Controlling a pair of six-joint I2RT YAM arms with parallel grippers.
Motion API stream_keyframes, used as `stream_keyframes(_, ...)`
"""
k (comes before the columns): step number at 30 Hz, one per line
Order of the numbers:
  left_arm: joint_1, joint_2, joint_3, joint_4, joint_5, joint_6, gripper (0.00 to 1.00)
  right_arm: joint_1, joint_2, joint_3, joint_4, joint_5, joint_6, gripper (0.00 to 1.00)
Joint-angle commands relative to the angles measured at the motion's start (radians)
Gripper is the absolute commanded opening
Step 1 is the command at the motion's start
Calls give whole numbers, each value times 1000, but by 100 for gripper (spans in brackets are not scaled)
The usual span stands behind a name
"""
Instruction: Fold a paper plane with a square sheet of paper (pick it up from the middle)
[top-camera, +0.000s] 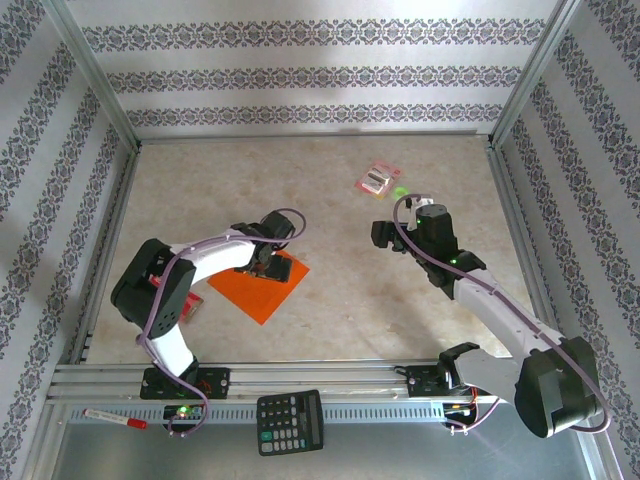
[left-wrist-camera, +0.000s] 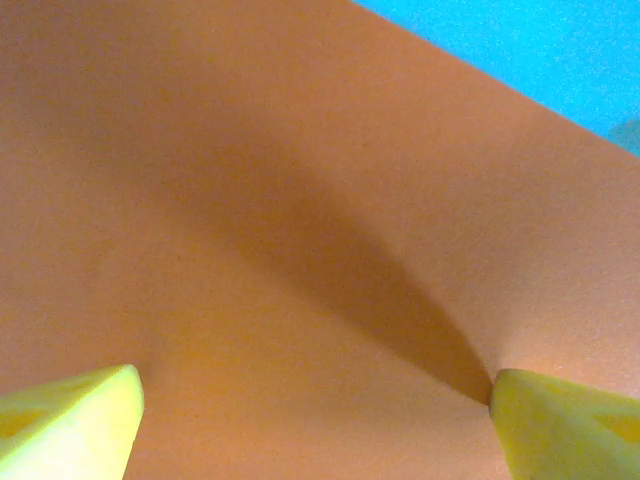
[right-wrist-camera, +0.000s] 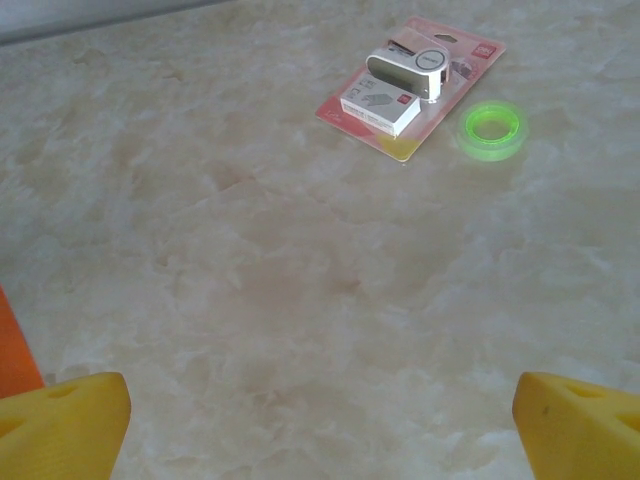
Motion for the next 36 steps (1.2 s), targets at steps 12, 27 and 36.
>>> stream_keyframes(12, -151, 256, 391, 94, 2, -242, 93, -52, -11, -22, 26, -92, 34, 98)
stream_keyframes(27, -63, 154, 392, -207, 202, 432, 99, -85, -117, -38, -92, -76, 37, 98)
stream_keyframes(36, -46, 346, 580, -378, 180, 540, 100, -88, -125, -26, -116, -72, 29, 98)
